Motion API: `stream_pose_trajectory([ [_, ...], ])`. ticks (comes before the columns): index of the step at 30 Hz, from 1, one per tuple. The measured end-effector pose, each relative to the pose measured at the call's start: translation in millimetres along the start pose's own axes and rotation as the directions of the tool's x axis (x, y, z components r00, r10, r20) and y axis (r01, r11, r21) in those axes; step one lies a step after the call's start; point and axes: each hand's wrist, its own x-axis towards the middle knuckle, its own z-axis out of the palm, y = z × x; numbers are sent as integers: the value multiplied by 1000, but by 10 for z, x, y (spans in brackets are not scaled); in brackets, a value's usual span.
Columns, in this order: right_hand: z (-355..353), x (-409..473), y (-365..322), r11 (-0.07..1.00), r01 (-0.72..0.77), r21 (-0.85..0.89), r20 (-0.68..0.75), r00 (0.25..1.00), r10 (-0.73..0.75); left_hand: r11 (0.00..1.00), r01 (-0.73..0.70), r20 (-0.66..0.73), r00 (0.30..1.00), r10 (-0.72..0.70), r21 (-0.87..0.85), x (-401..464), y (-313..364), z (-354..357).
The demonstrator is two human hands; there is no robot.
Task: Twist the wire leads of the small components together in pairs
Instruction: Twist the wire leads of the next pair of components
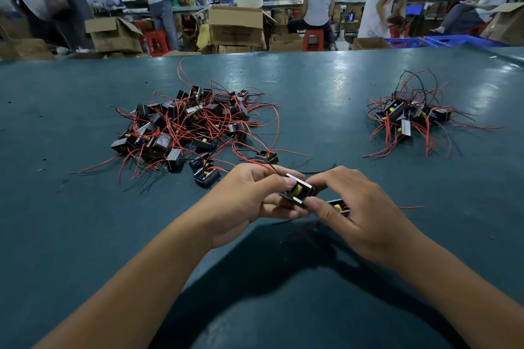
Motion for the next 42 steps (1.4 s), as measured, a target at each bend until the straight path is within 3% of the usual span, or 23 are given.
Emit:
stream_pose_trajectory([
  [7, 7, 1, 1, 988, -104, 118, -37, 993, 109, 997, -72, -12, 997, 72, 14, -22, 53, 18],
  [14, -10, 19, -79, 964, -127, 235, -148, 975, 165, 956, -186, -15, 981, 194, 227, -9, 26, 43],
  [17, -13, 13, -120, 926, -153, 346, -104, 974, 200, 922, -221, 31, 974, 223, 319, -3, -7, 70],
  [21, -10, 3, -135, 918, -82, 388, -123, 983, 139, 857, -274, 93, 961, 260, 436, -12, -38, 78],
  [25, -8, 6, -114, 921, -38, 388, -135, 986, 98, 856, -255, 110, 967, 230, 449, -1, -65, 89],
  [31, -41, 3, -43, 828, -98, 552, -120, 973, 196, 884, -270, 64, 962, 266, 381, 28, -70, 37],
  [42, -64, 3, 8, 841, -245, 482, -66, 947, 314, 865, -327, 30, 939, 342, 381, 21, -47, 37],
])
